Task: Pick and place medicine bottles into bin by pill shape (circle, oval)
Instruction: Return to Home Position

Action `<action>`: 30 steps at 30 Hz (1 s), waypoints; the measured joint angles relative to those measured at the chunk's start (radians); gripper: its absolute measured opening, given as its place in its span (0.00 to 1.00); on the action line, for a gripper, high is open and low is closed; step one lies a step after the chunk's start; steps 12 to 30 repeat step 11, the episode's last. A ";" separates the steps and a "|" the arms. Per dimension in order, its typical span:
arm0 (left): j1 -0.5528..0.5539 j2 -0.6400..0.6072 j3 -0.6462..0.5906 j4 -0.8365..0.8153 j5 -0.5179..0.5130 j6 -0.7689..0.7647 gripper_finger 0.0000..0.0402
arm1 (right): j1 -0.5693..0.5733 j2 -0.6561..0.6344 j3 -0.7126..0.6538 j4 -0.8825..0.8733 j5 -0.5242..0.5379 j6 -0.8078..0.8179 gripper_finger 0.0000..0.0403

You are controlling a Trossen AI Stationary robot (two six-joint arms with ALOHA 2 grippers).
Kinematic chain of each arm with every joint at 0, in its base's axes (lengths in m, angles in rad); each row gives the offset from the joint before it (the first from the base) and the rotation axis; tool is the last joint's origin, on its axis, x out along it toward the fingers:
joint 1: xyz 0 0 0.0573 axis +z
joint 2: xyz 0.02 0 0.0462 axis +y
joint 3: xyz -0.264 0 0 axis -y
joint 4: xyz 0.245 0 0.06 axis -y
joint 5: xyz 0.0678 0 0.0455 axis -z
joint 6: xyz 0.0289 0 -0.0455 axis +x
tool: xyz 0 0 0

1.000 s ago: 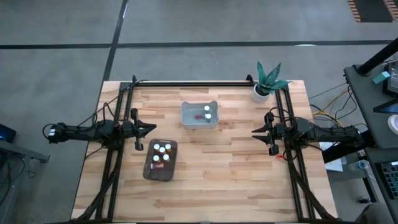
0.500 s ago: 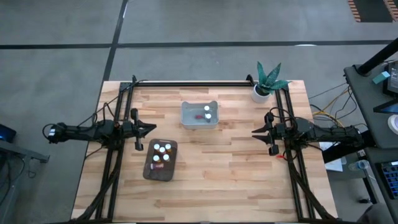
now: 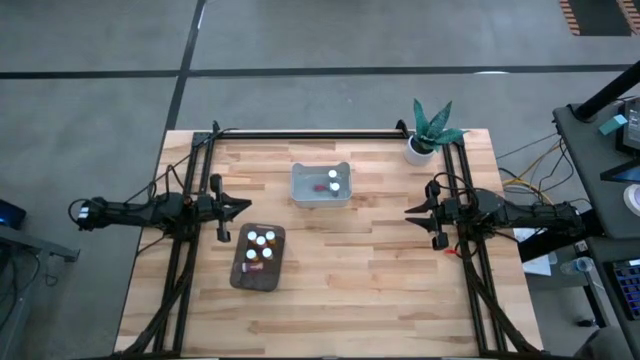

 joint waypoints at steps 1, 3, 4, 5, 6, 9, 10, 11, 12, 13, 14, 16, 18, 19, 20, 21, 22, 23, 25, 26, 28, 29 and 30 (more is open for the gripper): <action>0.000 0.000 0.000 0.000 0.000 0.000 0.01 | 0.000 0.000 0.000 0.000 0.000 0.000 0.21; 0.000 0.000 0.000 0.000 0.000 0.000 0.01 | 0.000 0.000 0.000 0.000 0.000 0.000 0.21; 0.000 0.000 0.000 0.000 0.000 0.000 0.01 | 0.000 0.000 0.000 0.000 0.000 0.000 0.22; 0.000 0.000 0.000 0.000 0.000 0.000 0.01 | 0.000 0.000 0.000 0.000 0.000 0.000 0.22; 0.000 0.000 0.000 0.000 0.000 0.000 0.01 | 0.000 0.000 0.000 0.000 0.000 0.000 0.22; 0.000 0.000 0.000 0.000 0.000 0.000 0.01 | 0.000 0.000 0.000 0.000 0.000 0.000 0.22; 0.000 0.000 0.000 0.000 0.000 0.000 0.01 | 0.000 0.000 0.000 0.000 0.000 0.000 0.21; 0.000 0.000 0.000 0.000 0.000 0.000 0.01 | 0.000 0.000 0.000 0.000 0.000 0.000 0.21; 0.000 0.000 0.000 0.000 0.000 0.000 0.01 | 0.000 0.000 0.000 0.000 0.000 0.000 0.21; 0.000 0.000 0.000 0.000 0.000 0.000 0.01 | 0.000 0.000 0.000 0.000 0.000 0.000 0.21; 0.000 0.000 0.000 0.000 0.000 0.000 0.01 | 0.000 0.000 0.000 0.000 0.000 0.000 0.21; 0.000 0.000 0.000 0.000 0.000 0.000 0.01 | 0.000 0.000 0.000 0.000 0.000 0.000 0.21; 0.000 0.000 0.000 0.000 0.000 0.000 0.01 | 0.000 0.000 0.000 0.000 0.000 0.000 0.21; 0.000 0.000 0.000 0.000 0.000 0.000 0.01 | 0.000 0.000 0.000 0.000 0.000 0.000 0.21; 0.000 0.000 0.000 0.000 0.000 0.000 0.01 | 0.000 0.000 0.000 0.000 0.000 0.000 0.21; 0.000 0.000 0.000 0.000 0.000 0.000 0.01 | 0.000 0.000 0.000 0.000 0.000 0.000 0.21; 0.000 0.000 0.000 0.000 0.000 0.000 0.01 | 0.000 0.000 0.000 0.000 0.000 0.000 0.21; 0.000 0.000 0.000 0.000 0.000 0.000 0.01 | 0.000 0.000 0.000 0.000 0.000 0.000 0.21; 0.000 0.000 0.000 0.000 0.000 0.000 0.01 | 0.000 0.000 0.000 0.000 0.000 0.000 0.21; 0.000 0.000 0.000 0.000 0.000 0.000 0.01 | 0.000 0.000 0.000 0.000 0.000 0.000 0.21; 0.000 0.000 0.000 0.000 0.000 0.000 0.01 | 0.000 0.000 0.000 0.000 0.000 0.000 0.21; 0.000 0.000 0.000 0.000 0.000 0.000 0.01 | 0.000 0.000 0.000 0.000 0.000 0.000 0.21; 0.000 0.000 0.000 0.000 0.000 0.000 0.01 | 0.000 0.000 0.000 0.000 0.000 0.000 0.21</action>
